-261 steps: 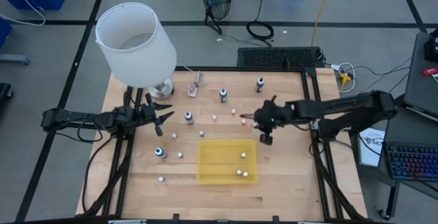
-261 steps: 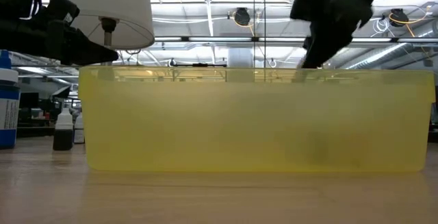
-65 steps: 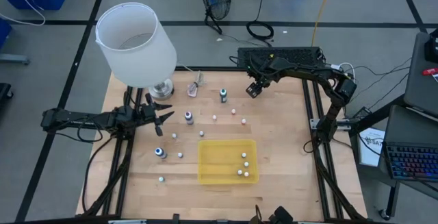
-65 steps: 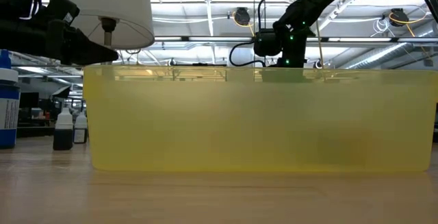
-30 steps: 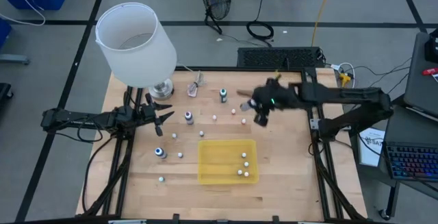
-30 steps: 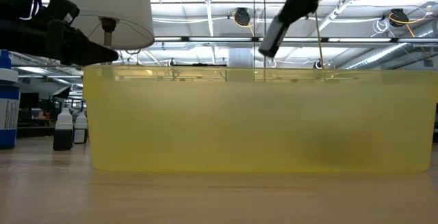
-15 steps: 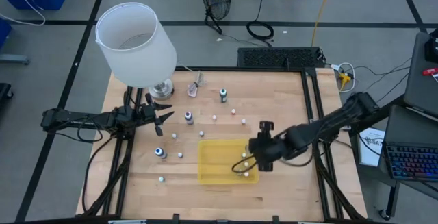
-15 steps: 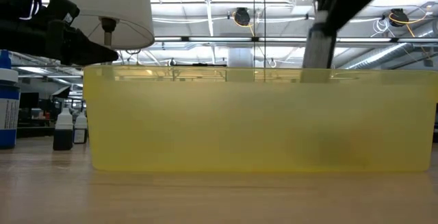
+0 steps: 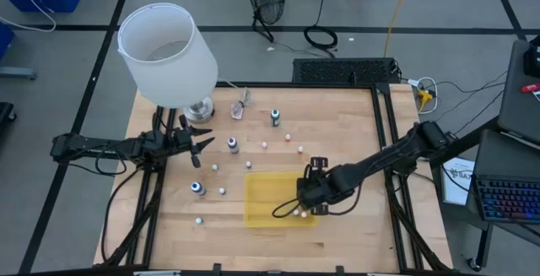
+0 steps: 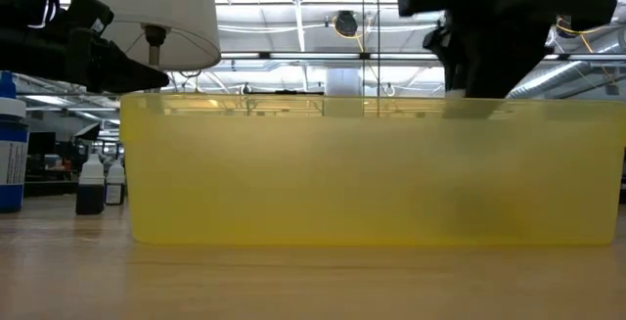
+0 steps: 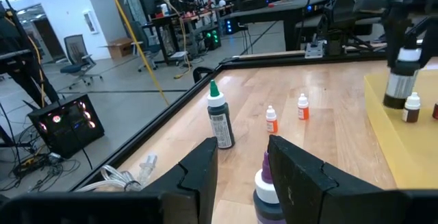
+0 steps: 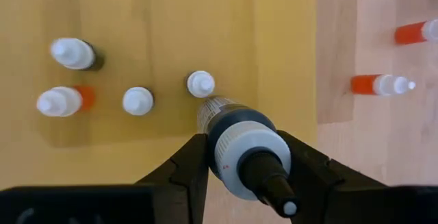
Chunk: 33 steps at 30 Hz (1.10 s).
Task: Pick & Place food coloring
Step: Put the large black food coloring bottle into the yellow container, then put the small orange food coloring bottle into the yellow container
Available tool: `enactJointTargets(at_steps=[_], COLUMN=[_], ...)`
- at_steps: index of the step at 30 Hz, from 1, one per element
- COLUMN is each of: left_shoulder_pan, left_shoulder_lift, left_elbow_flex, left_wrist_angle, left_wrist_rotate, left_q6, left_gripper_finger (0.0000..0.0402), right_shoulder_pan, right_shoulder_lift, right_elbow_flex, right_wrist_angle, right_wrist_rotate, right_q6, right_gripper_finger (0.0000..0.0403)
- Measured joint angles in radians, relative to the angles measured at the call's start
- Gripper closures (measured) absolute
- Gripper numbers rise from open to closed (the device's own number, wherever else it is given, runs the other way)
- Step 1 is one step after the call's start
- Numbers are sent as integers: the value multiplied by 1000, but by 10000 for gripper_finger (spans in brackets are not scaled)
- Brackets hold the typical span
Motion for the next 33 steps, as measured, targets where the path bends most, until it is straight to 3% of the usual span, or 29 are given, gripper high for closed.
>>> enactJointTargets(at_steps=[6,12,16,28,30,33], left_shoulder_pan=[0,0,0,0,0,0], left_shoulder_lift=[0,0,0,0,0,0], left_elbow_flex=[0,0,0,0,0,0], left_wrist_angle=[0,0,0,0,0,0], left_wrist_rotate=[0,0,0,0,0,0], left_q6=[0,0,0,0,0,0], left_gripper_finger=[270,270,270,270,270,270], right_shoulder_pan=[-28,-35,-34,-45,-72,-163], right_shoulder_lift=[36,29,13,-153,-193,-219], right_elbow_flex=[4,-1,0,-1,1,65], right_wrist_angle=[-5,-11,-16,3,40,27], right_wrist_rotate=[-72,-74,-76,-50,0,-18], right_q6=[-7,20,36,39,-8,-65], right_gripper_finger=[272,184,153,168,171,173])
